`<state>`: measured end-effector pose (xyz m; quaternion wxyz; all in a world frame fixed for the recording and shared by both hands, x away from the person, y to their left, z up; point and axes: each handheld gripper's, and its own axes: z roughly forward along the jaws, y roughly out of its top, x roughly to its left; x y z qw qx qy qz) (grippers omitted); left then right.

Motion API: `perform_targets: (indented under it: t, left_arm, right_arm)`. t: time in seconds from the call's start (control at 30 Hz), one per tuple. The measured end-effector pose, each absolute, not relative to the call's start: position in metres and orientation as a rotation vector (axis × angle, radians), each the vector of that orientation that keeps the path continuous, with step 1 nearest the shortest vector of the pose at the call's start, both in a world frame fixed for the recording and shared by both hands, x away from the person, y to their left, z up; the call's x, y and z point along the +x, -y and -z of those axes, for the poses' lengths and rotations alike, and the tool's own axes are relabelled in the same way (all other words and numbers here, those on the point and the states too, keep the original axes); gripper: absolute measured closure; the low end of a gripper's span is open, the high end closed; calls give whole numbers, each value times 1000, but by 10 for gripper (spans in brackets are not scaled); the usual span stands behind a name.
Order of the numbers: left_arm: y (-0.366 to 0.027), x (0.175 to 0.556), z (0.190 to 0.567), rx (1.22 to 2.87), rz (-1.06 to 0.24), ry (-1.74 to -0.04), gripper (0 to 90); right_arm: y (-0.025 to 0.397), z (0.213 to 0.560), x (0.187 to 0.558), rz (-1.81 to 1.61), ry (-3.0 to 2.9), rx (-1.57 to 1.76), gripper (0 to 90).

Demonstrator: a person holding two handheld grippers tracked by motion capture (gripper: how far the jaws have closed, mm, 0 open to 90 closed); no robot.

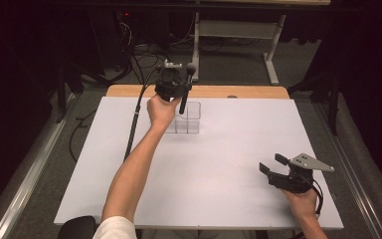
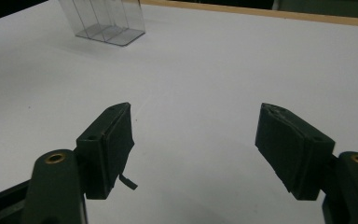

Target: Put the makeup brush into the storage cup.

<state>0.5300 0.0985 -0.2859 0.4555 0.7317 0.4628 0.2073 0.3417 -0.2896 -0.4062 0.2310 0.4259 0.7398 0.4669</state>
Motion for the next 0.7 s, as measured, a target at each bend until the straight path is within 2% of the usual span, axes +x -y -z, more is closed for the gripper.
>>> perform_targets:
  t: [0.7]
  left_arm:
    - [-108, 532, 295, 1814, -522, -1164, 710]
  right_arm:
    - [290, 406, 342, -1287, -2036, 1174, 292]
